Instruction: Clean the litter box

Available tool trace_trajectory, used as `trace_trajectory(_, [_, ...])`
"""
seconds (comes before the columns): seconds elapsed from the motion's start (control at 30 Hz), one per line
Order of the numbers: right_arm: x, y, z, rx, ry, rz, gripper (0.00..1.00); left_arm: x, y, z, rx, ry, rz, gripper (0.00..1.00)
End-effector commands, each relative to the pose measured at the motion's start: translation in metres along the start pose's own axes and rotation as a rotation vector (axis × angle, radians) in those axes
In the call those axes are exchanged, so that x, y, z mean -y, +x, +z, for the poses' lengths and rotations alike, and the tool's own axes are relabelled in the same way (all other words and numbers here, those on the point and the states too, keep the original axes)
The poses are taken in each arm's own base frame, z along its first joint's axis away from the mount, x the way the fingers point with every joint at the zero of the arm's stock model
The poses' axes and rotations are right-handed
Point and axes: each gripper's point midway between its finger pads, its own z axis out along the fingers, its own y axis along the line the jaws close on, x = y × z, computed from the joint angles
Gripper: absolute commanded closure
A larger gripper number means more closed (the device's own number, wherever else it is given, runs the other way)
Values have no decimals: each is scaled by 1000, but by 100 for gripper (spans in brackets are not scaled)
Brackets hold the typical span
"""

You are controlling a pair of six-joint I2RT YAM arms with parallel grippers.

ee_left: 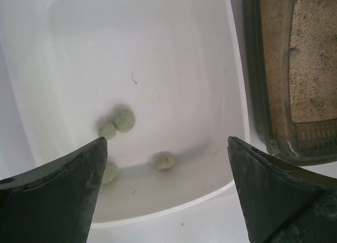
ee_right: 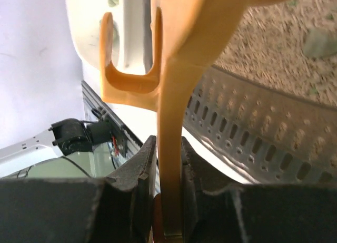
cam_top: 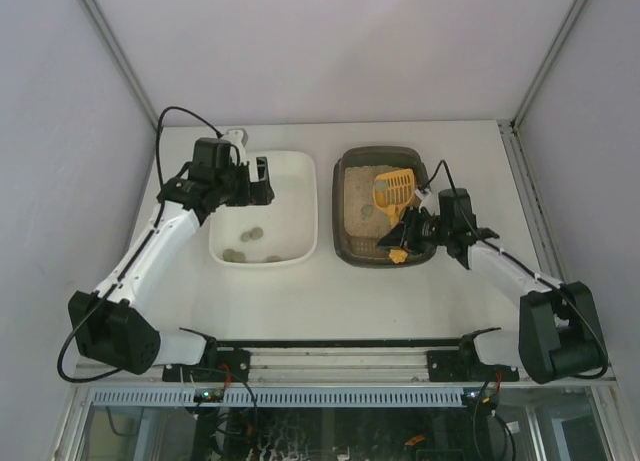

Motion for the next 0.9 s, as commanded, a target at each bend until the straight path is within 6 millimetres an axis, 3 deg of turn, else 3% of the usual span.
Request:
trace_trajectory(0.0, [-60, -37, -9, 277, -305, -201, 100, -18, -3, -24, 61, -54, 130, 0])
trace_trajectory(0.2, [-73, -30, -8, 330, -466, -189, 100, -40, 10, -34, 45, -110, 167, 0])
trace_trajectory(0.3, [-84, -10, 14, 206, -485, -185, 100, -49, 16, -38, 44, -129, 161, 0])
trace_trajectory(0.37, [-91, -8, 13, 204, -524, -184, 100, -55, 21, -40, 42, -143, 162, 0])
trace_trajectory(0.47, [-81, -29, -1, 309, -527, -98, 100, -60, 25, -43, 44, -155, 158, 0])
trace_trajectory(0.53, [-71, -28, 5, 303, -482, -68, 100, -62, 28, -45, 45, -158, 153, 0])
trace_trajectory(0.63, [-77, -13, 14, 190, -502, -44, 100, -63, 31, -47, 41, -157, 157, 0])
trace_trajectory(0.73, [-66, -28, 1, 255, -510, 48, 100, -63, 33, -48, 40, -153, 164, 0])
trace_trajectory(0.87, [-59, -4, 27, 120, -394, 29, 100, -63, 34, -47, 38, -147, 164, 0])
